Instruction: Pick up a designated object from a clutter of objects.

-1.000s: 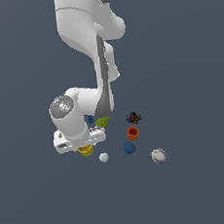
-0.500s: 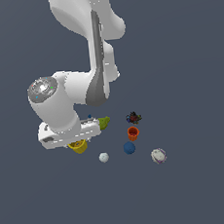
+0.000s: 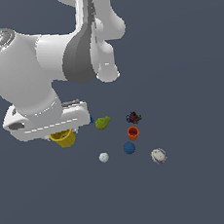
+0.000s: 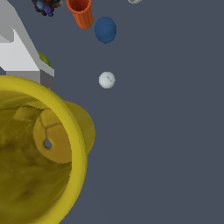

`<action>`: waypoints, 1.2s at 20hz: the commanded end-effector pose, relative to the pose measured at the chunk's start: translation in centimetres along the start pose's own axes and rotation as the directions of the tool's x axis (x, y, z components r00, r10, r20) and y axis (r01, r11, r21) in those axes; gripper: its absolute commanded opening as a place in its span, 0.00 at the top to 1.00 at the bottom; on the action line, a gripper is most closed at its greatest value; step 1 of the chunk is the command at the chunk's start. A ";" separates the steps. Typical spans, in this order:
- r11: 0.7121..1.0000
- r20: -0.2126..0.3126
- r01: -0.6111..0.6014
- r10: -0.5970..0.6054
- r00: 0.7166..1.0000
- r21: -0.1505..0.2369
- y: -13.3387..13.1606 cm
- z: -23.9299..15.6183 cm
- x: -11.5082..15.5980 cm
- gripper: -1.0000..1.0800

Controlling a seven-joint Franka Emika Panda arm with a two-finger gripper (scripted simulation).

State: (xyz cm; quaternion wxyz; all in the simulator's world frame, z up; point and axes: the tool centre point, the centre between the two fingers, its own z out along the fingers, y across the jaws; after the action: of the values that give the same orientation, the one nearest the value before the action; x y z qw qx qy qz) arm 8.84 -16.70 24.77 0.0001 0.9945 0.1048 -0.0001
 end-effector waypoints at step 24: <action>1.000 0.000 0.001 -0.001 1.000 0.000 3.8 -18.1 2.9 1.00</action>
State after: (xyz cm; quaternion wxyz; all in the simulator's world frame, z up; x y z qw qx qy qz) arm 12.35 -19.68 42.22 0.0000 0.9945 0.1052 -0.0003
